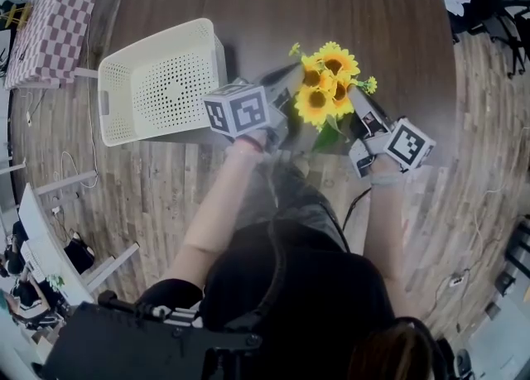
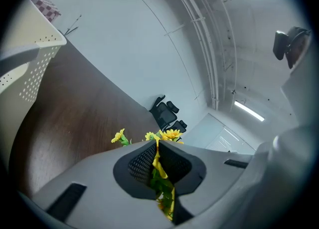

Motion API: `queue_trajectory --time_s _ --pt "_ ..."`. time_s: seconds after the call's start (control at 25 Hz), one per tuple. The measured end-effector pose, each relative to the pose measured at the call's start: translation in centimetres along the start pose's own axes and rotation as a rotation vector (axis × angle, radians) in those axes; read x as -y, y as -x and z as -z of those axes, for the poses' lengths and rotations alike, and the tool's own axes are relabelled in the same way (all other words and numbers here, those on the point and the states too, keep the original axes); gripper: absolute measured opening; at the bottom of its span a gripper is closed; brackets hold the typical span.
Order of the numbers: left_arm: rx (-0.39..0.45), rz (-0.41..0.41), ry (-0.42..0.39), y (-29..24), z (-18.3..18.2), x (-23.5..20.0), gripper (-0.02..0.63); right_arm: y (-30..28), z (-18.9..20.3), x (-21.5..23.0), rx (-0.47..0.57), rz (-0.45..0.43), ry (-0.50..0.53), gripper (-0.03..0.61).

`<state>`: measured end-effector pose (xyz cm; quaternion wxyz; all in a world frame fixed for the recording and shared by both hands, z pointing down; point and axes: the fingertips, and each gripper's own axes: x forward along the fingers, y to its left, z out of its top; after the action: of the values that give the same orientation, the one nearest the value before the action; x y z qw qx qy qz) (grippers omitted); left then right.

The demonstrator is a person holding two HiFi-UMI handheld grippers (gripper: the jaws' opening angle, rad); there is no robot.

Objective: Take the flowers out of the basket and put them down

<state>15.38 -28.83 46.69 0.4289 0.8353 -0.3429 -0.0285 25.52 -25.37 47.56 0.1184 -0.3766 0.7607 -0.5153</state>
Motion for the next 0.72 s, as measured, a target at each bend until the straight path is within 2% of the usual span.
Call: queue_trajectory --time_s 0.72 --pt "0.004 -0.079 -0.144 0.18 -0.92 -0.4 0.043 0.51 -0.19 -0.17 0.017 -0.03 -0.019 0.002"
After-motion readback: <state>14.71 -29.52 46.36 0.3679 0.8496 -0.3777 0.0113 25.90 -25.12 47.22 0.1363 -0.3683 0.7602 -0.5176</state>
